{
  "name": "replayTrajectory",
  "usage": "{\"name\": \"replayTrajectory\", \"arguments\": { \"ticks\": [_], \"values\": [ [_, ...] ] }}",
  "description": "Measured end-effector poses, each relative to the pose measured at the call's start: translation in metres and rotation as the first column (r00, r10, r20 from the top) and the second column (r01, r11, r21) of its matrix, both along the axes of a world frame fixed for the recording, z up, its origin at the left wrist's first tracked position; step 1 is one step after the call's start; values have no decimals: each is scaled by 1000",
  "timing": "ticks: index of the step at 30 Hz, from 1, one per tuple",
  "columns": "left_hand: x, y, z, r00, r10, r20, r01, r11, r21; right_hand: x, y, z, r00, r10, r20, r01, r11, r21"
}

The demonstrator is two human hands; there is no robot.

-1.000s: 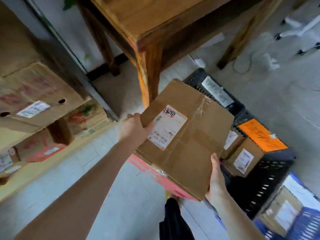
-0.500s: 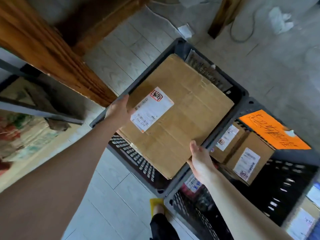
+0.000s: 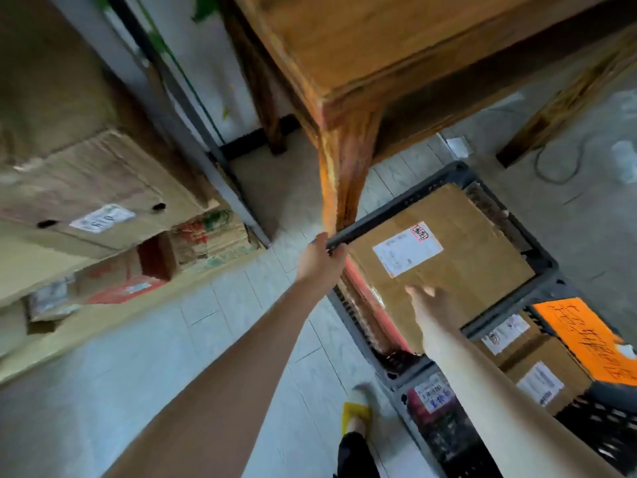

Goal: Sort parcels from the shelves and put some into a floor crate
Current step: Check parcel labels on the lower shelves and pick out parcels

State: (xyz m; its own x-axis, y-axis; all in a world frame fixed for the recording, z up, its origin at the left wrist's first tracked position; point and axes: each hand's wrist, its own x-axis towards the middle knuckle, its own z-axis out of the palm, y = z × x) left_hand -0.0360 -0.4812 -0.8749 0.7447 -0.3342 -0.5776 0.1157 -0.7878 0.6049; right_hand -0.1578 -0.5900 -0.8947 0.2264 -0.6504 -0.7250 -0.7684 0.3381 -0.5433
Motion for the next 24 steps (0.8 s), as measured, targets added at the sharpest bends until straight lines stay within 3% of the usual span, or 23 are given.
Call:
{"name": "replayTrajectory", "arguments": {
  "ticks": [7,14,19,24],
  "values": [
    [-5,191,92,968,239,70,-234,969,-77,51,166,99,954,195,229,-203,979,12],
    [-4,342,166,888,438,143,-414,894,-170,89,313,168,878,359,317,-353,932,-79],
    [32,367,176,866,483,132,-450,866,-220,130,322,179,902,226,369,-222,974,-54],
    [76,339,175,820,564,97,-512,799,-316,180,302,177,905,51,422,-52,999,-10]
  ]
}}
